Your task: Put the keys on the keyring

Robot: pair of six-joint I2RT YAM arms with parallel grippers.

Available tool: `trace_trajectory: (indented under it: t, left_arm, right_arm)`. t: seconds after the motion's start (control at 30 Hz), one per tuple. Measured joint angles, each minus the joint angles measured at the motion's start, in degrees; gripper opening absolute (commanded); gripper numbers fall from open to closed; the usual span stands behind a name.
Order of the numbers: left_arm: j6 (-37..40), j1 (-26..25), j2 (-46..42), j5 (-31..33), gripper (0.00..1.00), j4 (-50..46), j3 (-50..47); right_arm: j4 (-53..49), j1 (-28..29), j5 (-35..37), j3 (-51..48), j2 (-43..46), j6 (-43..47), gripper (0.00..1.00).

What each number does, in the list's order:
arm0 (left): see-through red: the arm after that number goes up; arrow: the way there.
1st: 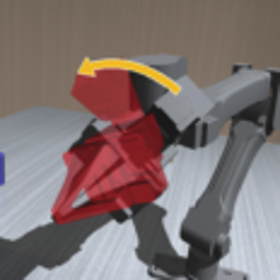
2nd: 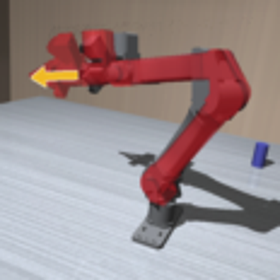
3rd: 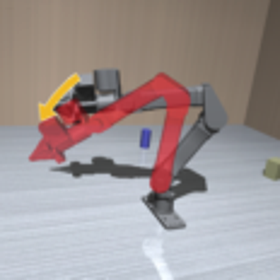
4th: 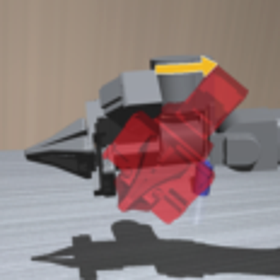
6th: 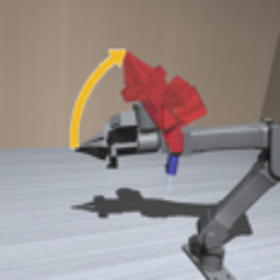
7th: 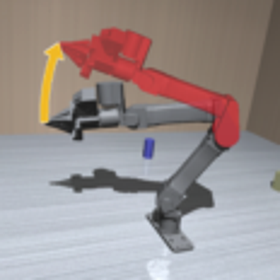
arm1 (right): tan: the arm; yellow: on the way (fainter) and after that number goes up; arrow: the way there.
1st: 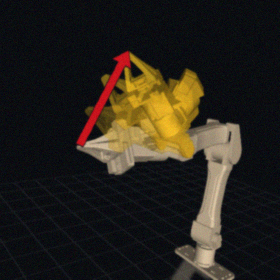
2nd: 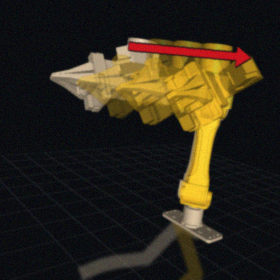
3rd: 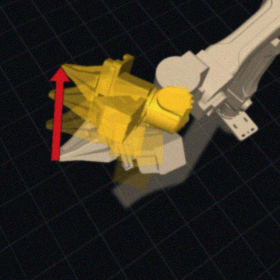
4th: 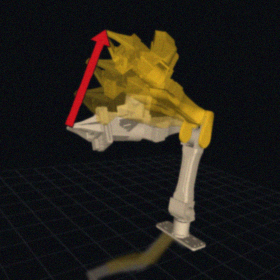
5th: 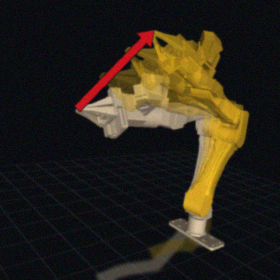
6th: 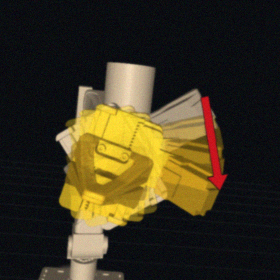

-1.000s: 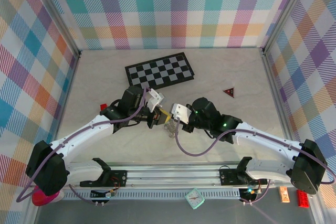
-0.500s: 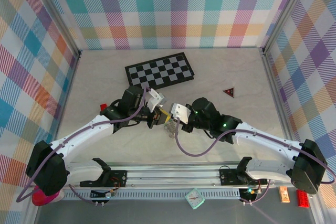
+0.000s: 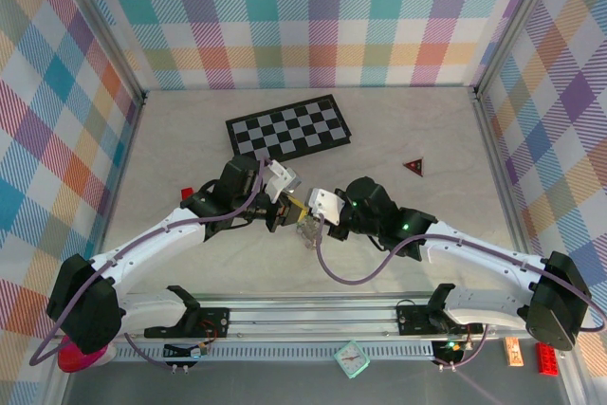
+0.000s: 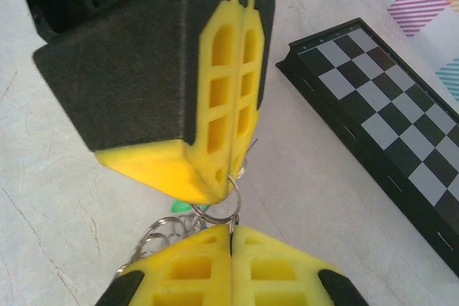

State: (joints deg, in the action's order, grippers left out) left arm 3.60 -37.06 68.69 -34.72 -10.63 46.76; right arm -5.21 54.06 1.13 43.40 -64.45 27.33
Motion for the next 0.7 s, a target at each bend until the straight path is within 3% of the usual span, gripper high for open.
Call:
trace_trajectory:
  t: [0.7]
  left_arm:
    - [-1.0, 0.0, -0.5, -0.8, 0.00, 2.6, -0.8]
  right_arm:
    - [-0.3, 0.7, -2.2, 0.0, 0.0, 0.6, 0.00]
